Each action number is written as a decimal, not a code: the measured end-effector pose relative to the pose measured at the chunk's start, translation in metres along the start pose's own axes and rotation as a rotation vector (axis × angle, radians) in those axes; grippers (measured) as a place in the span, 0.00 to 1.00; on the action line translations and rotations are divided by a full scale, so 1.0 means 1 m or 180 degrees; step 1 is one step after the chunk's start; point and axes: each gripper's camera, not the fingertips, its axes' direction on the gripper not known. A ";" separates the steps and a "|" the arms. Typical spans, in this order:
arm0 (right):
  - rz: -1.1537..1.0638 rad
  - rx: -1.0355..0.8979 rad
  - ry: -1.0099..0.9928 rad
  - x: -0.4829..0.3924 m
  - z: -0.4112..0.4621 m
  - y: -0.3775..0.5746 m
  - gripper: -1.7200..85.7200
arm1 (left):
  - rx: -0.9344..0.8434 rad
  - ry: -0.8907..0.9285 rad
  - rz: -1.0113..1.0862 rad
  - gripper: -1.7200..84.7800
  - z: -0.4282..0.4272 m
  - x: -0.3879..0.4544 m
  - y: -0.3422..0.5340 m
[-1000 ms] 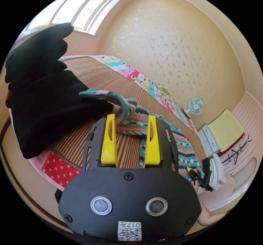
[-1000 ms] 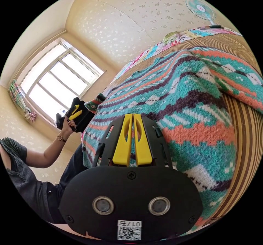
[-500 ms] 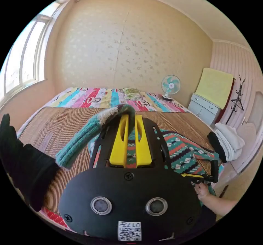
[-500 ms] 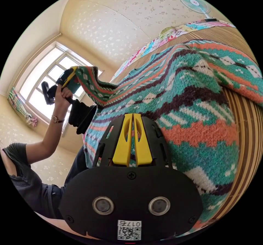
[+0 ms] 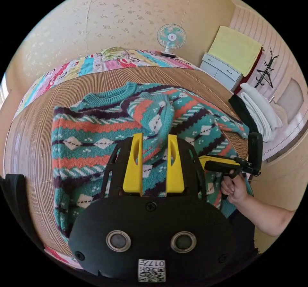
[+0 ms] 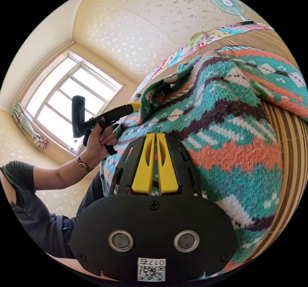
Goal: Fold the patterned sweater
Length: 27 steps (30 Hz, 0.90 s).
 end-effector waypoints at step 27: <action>0.0027 -0.0091 -0.0073 -0.015 0.004 0.000 0.02 | 0.0149 -0.0060 -0.2905 0.06 -0.066 -0.435 0.106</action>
